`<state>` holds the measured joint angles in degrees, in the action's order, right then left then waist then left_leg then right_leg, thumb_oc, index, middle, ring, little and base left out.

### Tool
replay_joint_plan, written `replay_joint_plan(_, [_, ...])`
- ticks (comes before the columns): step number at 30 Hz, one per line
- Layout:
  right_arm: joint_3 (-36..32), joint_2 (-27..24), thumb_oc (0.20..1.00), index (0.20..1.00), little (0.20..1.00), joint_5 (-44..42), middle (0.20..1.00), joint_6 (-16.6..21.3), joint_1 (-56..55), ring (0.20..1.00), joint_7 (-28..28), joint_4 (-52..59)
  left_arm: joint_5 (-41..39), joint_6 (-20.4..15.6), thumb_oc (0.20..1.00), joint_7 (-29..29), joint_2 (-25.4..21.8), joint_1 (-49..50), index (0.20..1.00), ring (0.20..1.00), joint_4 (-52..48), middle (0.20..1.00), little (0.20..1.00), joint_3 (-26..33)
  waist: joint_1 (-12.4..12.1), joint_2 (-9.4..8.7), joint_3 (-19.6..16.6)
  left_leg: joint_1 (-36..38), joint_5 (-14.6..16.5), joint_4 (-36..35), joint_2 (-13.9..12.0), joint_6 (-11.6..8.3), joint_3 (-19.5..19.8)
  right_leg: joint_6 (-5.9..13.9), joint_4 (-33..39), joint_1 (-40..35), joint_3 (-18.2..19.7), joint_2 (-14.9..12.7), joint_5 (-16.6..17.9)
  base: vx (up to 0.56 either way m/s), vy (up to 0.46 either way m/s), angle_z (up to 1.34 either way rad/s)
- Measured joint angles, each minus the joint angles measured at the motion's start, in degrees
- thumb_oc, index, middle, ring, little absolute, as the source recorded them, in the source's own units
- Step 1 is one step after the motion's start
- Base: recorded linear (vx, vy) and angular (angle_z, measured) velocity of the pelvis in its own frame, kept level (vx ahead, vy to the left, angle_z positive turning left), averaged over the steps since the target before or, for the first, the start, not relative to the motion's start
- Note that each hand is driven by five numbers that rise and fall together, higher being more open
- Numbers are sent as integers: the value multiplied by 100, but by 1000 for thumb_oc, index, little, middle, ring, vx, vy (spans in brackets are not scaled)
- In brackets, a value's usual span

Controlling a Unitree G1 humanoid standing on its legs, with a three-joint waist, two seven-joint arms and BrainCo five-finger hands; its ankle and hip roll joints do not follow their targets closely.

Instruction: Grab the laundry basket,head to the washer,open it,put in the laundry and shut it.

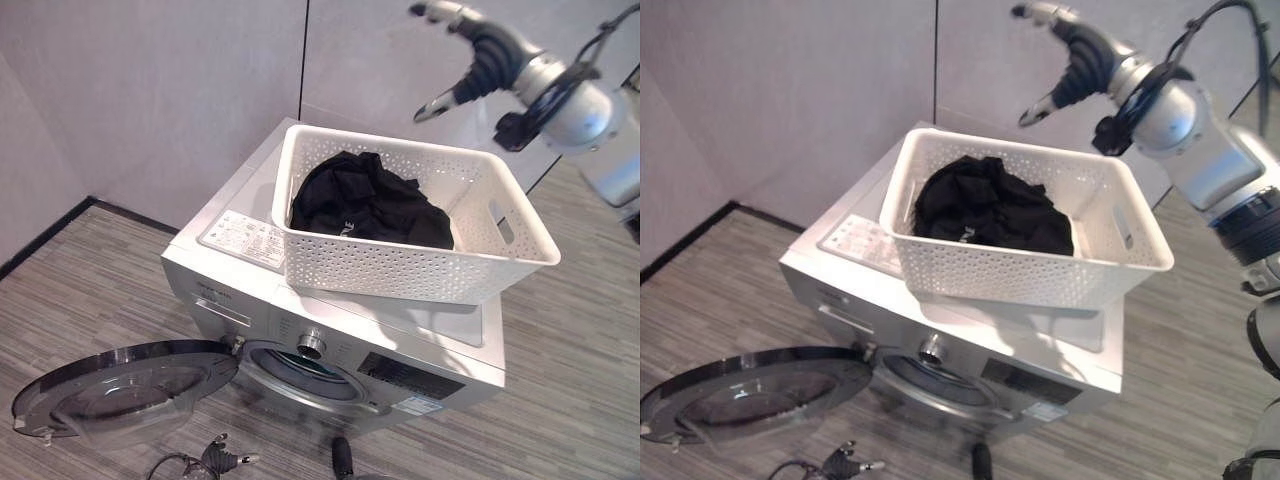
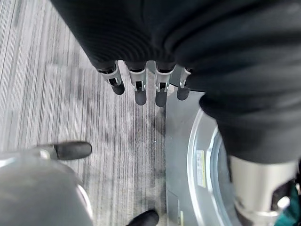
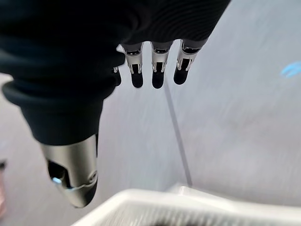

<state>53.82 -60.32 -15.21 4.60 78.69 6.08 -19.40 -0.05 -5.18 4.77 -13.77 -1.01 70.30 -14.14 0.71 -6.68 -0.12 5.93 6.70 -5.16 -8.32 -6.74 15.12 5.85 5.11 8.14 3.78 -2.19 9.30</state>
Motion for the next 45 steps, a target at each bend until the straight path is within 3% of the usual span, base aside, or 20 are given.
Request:
replay_joint_plan(4, [333,18,1000,1000,1000,-111,1000,-67,3,1000,360,62,-5,14,1000,-101,-76,108,1000,1000,33,1000,1000,44,-36,-29,-20,-19,18,-3,16,-21,6,16,1,-2,-76,-37,-13,-17,-1,8])
replay_joint_plan(12, [987,-489,1000,1000,1000,-195,1000,-163,-48,1000,1038,122,-187,37,1000,-223,-123,652,1000,1000,166,1000,1000,394,-153,90,56,-223,12,41,44,-25,93,-3,41,128,-155,-86,8,-29,5,6])
replay_joint_plan(22, [1214,-477,1000,1000,1000,-200,1000,-259,-172,1000,1196,-226,-220,-21,1000,-260,-100,562,1000,1000,-210,1000,1000,207,-311,186,336,-608,-40,113,28,-110,224,-44,-1,402,-295,-77,113,-54,-16,6])
replay_joint_plan(23, [1219,-462,784,784,784,-200,784,-260,-166,784,1196,-236,-225,-56,1000,-244,-118,511,1000,1000,-208,1000,1000,212,-314,162,483,-616,-45,109,19,-120,239,-49,0,409,-303,-71,117,-30,-34,5])
replay_joint_plan(24, [1222,-447,693,693,693,-201,693,-258,-166,693,1195,-236,-231,-62,1000,-235,-120,497,1000,1000,-208,1000,1000,214,-318,156,530,-623,-47,109,14,-123,253,-49,0,409,-314,-67,117,-38,-44,4])
replay_joint_plan(26, [1221,-442,831,831,831,-201,831,-253,-154,831,1188,-247,-231,-94,1000,-219,-125,484,1000,1000,-214,1000,1000,209,-327,153,570,-646,-47,108,6,-123,275,-46,1,420,-334,-64,114,-37,-29,7])
replay_joint_plan(27, [1217,-421,1000,1000,1000,-203,1000,-208,-113,1000,1155,-376,-232,-147,1000,-184,-156,467,1000,1000,-230,1000,1000,169,-341,126,608,-745,-61,108,-1,-143,317,-49,0,495,-383,-66,114,-55,-36,11])
replay_joint_plan(35, [1215,50,1000,1000,1000,-176,1000,-204,107,1000,867,-1353,-575,-263,1000,-103,-208,251,1000,1000,-225,1000,1000,155,-506,17,900,-1261,-101,251,-15,-213,537,-97,-2,817,-590,-65,161,-51,-46,14])
replay_joint_plan(41, [881,400,1000,1000,1000,-73,1000,-220,484,1000,558,-1775,-816,-347,1000,-34,-457,35,1000,1000,-299,1000,1000,150,-633,-266,1352,-1542,-151,312,-28,-302,663,-143,-1,1012,-692,-52,193,-32,-60,10])
replay_joint_plan(45, [930,359,1000,1000,1000,-79,1000,-321,618,1000,670,-1619,-887,-346,1000,11,-560,34,1000,1000,-464,1000,1000,134,-741,-389,1376,-1721,-185,298,-134,-369,724,-168,-1,1171,-762,28,210,1,-44,4])
